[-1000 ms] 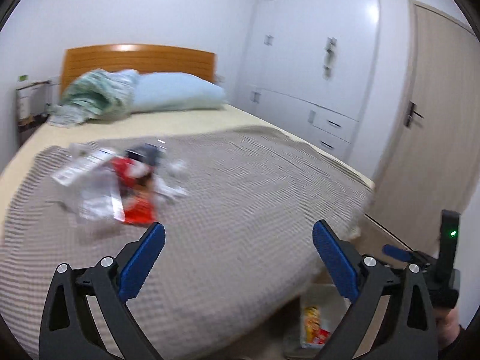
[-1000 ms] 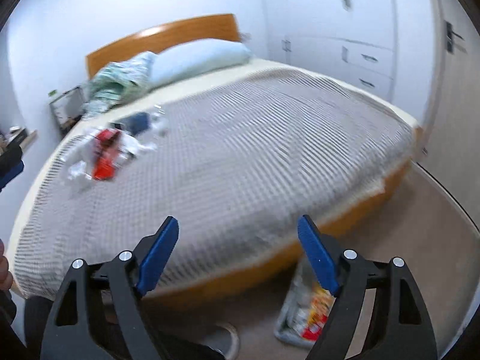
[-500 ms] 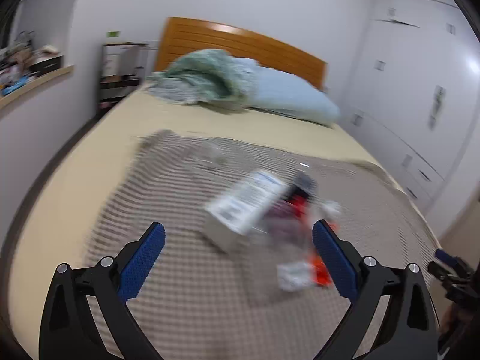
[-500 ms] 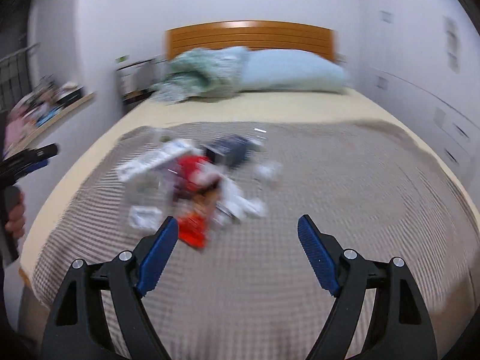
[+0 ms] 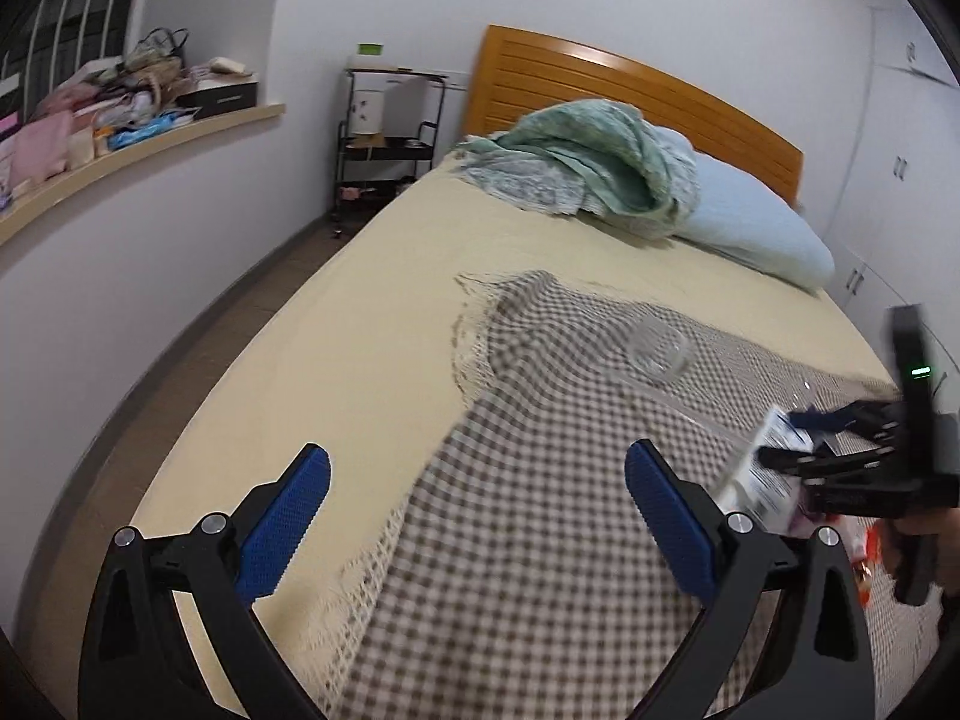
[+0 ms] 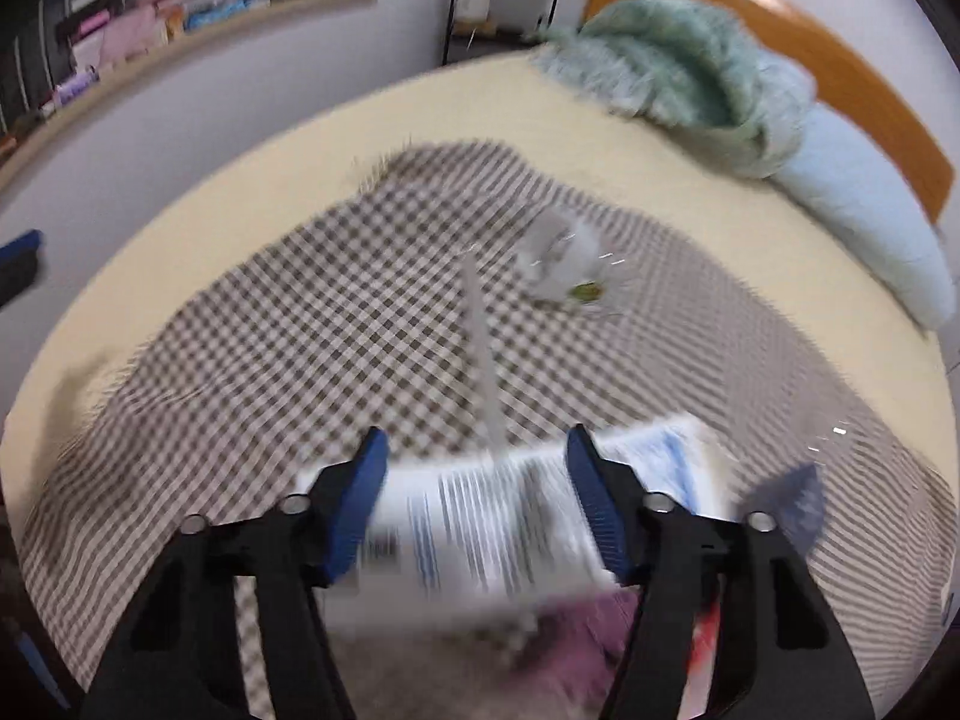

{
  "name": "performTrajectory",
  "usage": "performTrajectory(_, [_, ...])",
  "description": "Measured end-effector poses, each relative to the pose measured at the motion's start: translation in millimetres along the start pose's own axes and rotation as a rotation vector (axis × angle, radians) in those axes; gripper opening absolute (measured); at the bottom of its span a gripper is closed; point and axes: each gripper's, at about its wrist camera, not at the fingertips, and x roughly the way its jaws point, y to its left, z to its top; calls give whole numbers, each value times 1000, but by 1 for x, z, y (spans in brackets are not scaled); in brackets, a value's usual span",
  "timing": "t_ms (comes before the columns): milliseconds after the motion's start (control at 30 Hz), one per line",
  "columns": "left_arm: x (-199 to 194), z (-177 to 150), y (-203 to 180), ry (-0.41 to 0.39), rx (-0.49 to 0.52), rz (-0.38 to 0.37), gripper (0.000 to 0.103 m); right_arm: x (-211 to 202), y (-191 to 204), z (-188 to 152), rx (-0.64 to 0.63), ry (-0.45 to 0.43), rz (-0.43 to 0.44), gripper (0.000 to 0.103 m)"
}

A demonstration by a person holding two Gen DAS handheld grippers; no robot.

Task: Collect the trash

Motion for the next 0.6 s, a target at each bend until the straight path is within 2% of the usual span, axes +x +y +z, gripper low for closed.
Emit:
performTrajectory(33, [5,3,3,3,-9,-3,96,16,1,4,-2,34,3,50])
performTrajectory(67, [9,5,2,4,-12,-4,96,29,1,5,-4,66,10,37])
performTrajectory(100, [15,10,1,5,-12,-5,96,39,0,7,-3,85,18,6])
performTrajectory(200, [35,22,-12,-6,25,-10,96,37,-7,7,22,57,57,5])
performTrajectory(300, [59,34,-35,-27,83,-36,96,-7,-22,-1,22,-73,32,5])
performTrajectory(400, [90,45,-70,-23,159,-126,96,-61,-52,-23,43,-193,-13,5])
performTrajectory(500, [126,49,-116,17,245,-258,96,-98,-89,-48,72,-257,-69,5])
performTrajectory(533, [138,51,-130,26,280,-278,96,-109,-101,-56,83,-273,-87,5])
performTrajectory(600, [167,54,-165,43,356,-319,88,-123,-118,-69,107,-293,-104,5])
